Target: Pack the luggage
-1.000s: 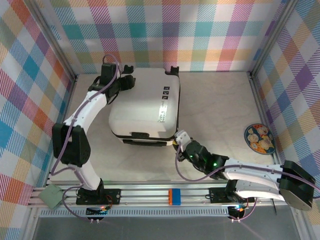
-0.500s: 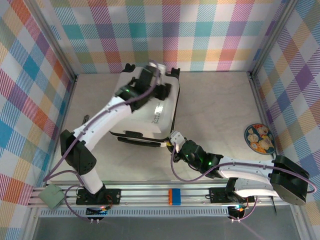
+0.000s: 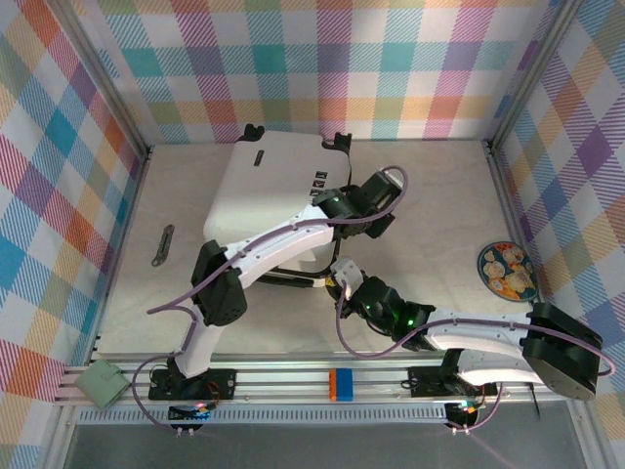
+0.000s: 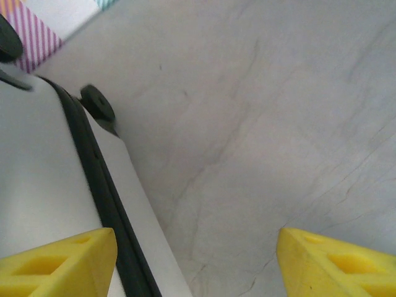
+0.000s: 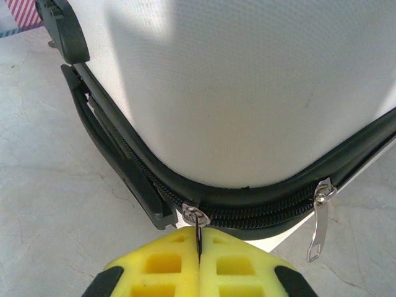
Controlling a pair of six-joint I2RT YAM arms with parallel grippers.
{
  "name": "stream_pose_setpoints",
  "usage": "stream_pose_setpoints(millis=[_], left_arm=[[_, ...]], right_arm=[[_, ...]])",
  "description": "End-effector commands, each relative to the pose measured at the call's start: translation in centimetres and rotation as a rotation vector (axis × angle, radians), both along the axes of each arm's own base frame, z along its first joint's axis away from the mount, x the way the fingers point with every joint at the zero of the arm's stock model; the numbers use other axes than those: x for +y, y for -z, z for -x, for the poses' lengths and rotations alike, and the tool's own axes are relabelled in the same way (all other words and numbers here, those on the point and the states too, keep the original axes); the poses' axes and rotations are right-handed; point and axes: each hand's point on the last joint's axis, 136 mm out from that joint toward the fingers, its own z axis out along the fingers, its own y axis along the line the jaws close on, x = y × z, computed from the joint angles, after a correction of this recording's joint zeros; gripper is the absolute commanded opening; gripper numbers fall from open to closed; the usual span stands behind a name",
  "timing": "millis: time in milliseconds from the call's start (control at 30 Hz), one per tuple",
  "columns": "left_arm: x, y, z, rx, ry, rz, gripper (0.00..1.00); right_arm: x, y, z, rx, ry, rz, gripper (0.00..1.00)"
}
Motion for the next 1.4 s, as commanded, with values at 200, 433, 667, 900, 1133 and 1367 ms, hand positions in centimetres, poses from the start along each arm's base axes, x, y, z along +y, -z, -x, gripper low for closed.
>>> stream_pose_setpoints(millis=[200, 433, 667, 900, 1133, 1367], left_arm=[[4.1, 4.0, 0.0, -0.027, -0.157, -0.151, 0.65], [8.0, 5.7, -0.1, -0.095, -0.271, -0.242, 0.61], [11.0, 7.1, 0.4, -0.075, -0.310, -0.224, 0.54], [12.3, 8.4, 0.5, -0.043, -0.304, -0.210, 0.51], [13.4, 9.2, 0.0, -0.026, -0.322, -0.189, 0.49], [13.3, 9.0, 0.3, -0.017, -0.304, -0.165, 0.48]], right_arm=[[-0.2, -1.6, 0.7, -0.009, -0.001, -0.127, 0.00], [-2.3, -0.8, -0.4, -0.022, 0.131, -0.072, 0.00], [-4.0, -0.5, -1.6, -0.049, 0.270, -0.055, 0.00], [-6.2, -0.6, -2.8, -0.082, 0.440, -0.051, 0.00], [-5.9, -2.3, -2.1, -0.129, 0.374, -0.106, 0.00], [-6.8, -2.4, -3.4, -0.180, 0.486, -0.107, 0.00]])
